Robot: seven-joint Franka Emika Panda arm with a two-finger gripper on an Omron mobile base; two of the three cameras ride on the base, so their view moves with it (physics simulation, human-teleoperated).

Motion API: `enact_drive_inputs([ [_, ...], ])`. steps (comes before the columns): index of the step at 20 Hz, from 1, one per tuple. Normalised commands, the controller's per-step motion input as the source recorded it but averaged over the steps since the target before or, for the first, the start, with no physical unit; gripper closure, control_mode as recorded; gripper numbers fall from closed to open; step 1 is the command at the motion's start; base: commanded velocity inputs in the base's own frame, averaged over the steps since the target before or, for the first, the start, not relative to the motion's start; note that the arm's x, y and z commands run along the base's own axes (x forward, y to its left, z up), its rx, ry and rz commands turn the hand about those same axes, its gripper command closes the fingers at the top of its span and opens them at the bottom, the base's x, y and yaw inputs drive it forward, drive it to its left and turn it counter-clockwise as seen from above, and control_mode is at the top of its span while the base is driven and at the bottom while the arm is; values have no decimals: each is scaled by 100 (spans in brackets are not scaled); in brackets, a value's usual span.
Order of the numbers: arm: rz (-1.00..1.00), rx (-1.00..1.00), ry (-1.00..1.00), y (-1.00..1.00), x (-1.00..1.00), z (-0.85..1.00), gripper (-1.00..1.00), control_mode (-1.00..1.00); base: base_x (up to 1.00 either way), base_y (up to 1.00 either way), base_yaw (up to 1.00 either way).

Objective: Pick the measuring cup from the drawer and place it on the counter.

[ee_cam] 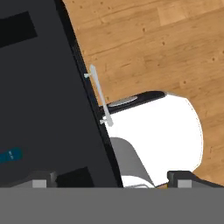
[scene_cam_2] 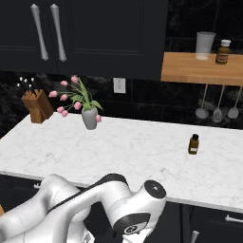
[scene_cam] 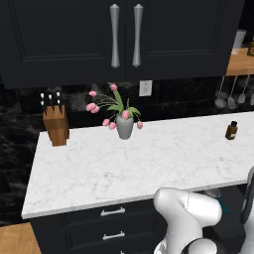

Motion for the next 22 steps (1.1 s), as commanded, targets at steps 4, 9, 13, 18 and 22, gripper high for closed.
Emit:
enact_drive_inputs([
  [4, 8, 0, 1, -3, 17, -33, -100, -100, 0, 0, 0],
  [9, 13, 0, 1, -4, 1, -40, -100, -100, 0, 0, 0],
  [13, 12, 0, 0, -13, 5, -35, -100, -100, 0, 0, 0],
  [18, 14, 0, 1, -22, 0, -45, -100, -100, 0, 0, 0],
  [22, 9, 0, 0, -23, 14, -40, -100, -100, 0, 0, 0],
])
